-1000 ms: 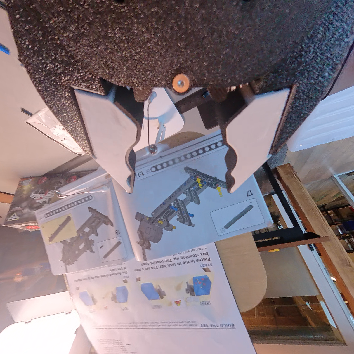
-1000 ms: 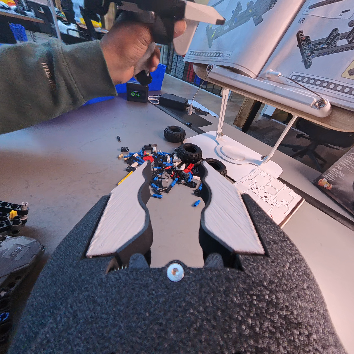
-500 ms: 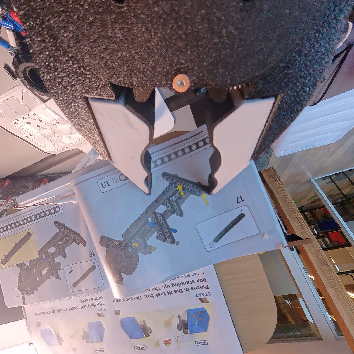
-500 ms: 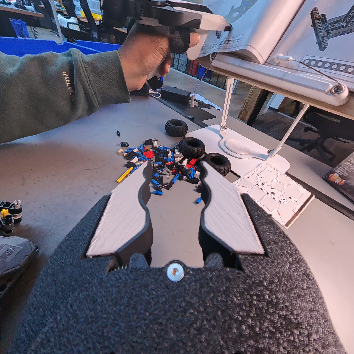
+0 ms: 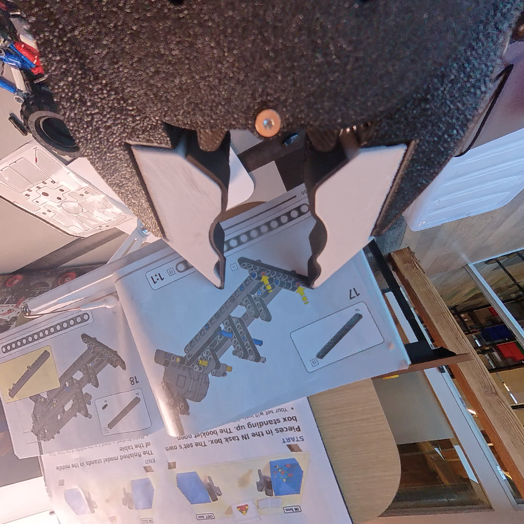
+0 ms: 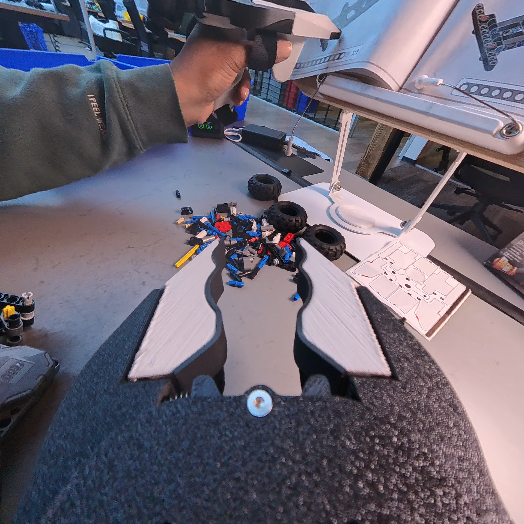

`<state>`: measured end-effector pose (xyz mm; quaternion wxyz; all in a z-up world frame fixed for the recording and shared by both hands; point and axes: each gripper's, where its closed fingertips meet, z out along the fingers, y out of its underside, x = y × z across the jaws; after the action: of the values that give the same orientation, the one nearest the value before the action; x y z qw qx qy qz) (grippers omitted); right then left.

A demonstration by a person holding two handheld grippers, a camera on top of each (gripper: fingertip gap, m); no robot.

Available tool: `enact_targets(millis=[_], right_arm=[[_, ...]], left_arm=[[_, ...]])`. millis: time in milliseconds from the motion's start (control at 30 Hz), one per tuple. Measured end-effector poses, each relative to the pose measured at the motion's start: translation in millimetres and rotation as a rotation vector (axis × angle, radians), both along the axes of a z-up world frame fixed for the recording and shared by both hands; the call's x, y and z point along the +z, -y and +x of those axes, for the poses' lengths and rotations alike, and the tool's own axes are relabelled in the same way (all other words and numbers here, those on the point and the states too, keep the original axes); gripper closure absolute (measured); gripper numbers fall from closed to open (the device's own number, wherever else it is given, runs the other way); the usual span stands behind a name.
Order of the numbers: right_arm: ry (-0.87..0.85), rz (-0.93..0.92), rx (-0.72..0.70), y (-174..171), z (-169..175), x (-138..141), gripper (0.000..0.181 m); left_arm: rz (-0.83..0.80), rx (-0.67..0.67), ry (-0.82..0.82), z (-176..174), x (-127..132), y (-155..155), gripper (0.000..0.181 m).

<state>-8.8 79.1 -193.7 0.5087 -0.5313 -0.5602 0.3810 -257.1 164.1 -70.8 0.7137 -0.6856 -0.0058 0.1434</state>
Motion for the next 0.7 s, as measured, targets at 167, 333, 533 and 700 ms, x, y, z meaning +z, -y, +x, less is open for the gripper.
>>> enact_targets(millis=[167, 333, 533, 700], right_arm=[[-0.001, 0.001, 0.008, 1.2, 0.0, 0.1, 0.134], [0.010, 0.012, 0.017, 3.5, -0.5, -1.5, 0.136], [0.031, 0.032, 0.024, 5.6, 0.5, -4.8, 0.136], [0.040, 0.035, 0.028, 5.9, 1.1, -6.2, 0.136]], left_arm=[[0.001, -0.015, -0.009, 5.2, -2.9, 11.0, 0.126], [-0.034, 0.004, -0.028, 2.4, -9.5, 11.7, 0.162], [-0.046, 0.031, 0.003, -11.7, -4.4, 7.5, 0.181], [-0.064, 0.027, 0.006, -10.8, -9.8, 9.1, 0.181]])
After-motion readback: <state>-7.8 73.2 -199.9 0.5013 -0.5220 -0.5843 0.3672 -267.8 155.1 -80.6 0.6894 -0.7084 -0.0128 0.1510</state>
